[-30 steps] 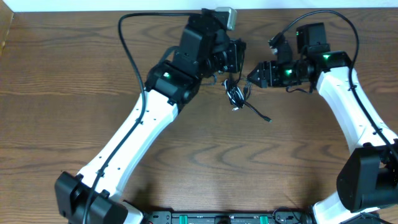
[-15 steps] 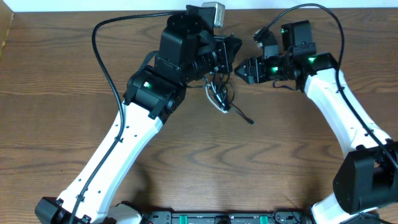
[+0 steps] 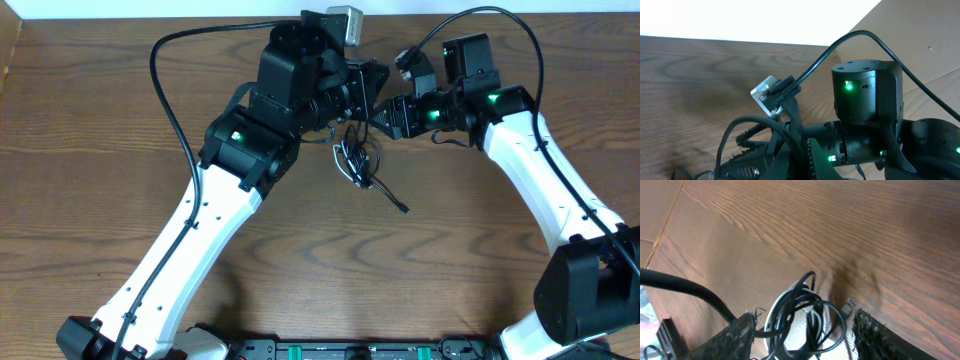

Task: Untangle cables

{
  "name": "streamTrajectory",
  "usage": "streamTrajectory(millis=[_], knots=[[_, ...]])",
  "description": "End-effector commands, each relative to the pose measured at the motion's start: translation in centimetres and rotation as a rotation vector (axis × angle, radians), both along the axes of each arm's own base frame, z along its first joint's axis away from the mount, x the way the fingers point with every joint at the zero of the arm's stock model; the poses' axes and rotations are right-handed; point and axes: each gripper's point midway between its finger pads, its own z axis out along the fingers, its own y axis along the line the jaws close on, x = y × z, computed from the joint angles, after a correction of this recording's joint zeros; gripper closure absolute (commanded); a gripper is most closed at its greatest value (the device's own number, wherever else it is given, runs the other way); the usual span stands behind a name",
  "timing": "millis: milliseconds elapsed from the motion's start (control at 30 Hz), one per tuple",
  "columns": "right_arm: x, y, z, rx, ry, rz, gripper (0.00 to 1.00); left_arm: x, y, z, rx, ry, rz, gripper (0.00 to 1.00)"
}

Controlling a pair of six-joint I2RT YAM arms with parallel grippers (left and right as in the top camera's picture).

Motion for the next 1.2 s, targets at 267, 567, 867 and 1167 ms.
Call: streamTrajectory(millis=[267,567,867,1167], knots=[[-1.6,0.5,2.2,0.159,-0.098,0.233,0.3,-0.4,-0.1,0.8,-0.027,0.006,-0.004,0.93],[0.0,3.2,-0.1,0.097,-0.086,0.174,0.53,-0.5,-0.2,0.8,-0.05,0.038,0.003,0.92],[4.8,-2.0,1.5,0.08,-0.101,-0.137,0.92,-0.5,0.6,-0.7,-0.006,0.085,0.042,0.93],[5.6,-10.8,4.8,0.091,-0.081,-0.407,0.99,0.3,5.6,-5.5,0.217,0.177,0.29,0.92]])
